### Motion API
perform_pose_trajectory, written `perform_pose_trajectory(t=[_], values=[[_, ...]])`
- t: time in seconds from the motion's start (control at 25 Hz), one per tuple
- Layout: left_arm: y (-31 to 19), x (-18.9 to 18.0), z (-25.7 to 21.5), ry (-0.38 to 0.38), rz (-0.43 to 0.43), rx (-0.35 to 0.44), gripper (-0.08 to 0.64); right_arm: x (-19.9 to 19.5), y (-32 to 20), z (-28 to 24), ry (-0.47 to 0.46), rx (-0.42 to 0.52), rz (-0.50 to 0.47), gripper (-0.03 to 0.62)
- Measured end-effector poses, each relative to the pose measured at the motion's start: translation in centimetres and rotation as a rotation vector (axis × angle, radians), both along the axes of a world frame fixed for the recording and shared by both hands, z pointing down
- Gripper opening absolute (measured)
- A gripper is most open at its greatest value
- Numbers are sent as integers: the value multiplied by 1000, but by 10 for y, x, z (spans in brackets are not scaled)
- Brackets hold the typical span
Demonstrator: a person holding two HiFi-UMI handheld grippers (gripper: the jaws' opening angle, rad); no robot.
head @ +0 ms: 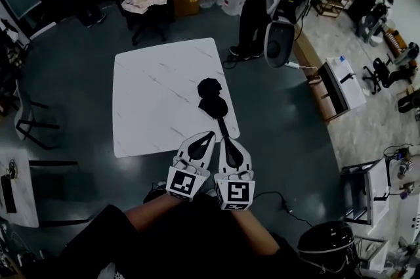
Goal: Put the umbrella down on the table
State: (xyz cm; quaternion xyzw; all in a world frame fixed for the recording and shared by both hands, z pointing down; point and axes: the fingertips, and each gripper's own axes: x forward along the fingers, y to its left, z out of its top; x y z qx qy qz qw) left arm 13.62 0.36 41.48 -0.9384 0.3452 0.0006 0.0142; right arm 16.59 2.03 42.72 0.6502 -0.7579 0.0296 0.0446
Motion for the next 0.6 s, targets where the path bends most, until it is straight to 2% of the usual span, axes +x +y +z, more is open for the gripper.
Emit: perform_pose_trajectory(t=[0.28, 0.6], values=[[-11, -81, -11, 61, 4, 13, 6, -92, -17, -10, 38, 19, -18, 18], [-20, -178, -1, 29, 0, 2, 6, -187, -25, 0, 40, -3, -14, 18]])
